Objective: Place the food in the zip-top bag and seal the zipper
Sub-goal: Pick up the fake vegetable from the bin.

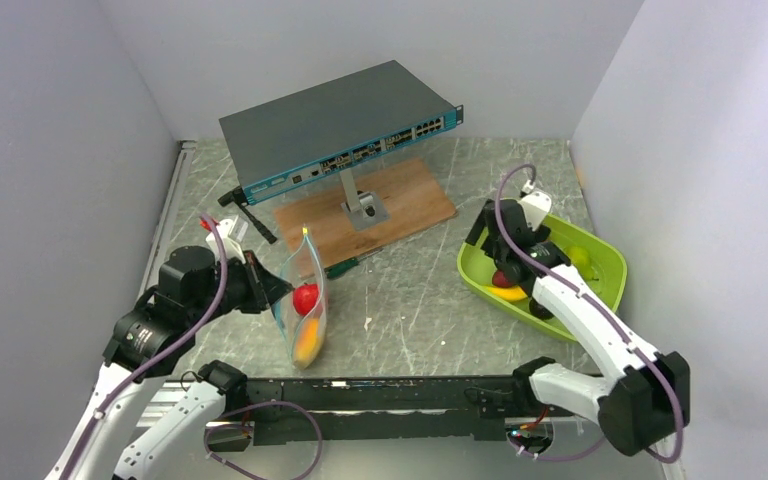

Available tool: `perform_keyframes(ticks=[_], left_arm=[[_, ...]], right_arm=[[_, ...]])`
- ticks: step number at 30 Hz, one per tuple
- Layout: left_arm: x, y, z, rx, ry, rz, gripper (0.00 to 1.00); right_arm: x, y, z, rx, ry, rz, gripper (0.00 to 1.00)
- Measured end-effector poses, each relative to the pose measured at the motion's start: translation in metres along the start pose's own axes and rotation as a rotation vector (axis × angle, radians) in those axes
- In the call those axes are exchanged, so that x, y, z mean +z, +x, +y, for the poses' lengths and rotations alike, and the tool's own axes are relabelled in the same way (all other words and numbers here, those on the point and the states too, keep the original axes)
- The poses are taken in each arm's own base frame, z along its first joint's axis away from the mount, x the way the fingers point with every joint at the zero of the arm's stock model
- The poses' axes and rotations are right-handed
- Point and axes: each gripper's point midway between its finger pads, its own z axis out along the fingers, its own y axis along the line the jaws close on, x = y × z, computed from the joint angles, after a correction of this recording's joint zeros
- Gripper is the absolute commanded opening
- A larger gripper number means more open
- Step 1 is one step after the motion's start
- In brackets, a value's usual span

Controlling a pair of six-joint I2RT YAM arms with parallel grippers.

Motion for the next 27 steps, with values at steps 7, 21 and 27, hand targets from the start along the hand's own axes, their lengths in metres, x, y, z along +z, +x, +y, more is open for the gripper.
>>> perform_keyframes(ticks=[7,21,27], left_arm=[[0.006,-0.002,-0.003,-0.009,0.005,0.013,0.0],[0.01,0.011,0.009,-0.114,-0.003,-0.028,0.0],[0.011,0.012,0.01,-0.132,-0.005,-0.03,0.0]], right_arm=[[0.049,0.046,-0.057,0.124,0.224,0.189,0.96],[0.068,0.081,-0.082,0.164,0.336,0.29,0.8],[0.073,0.09,-0.085,0.154,0.348,0.309,0.54]])
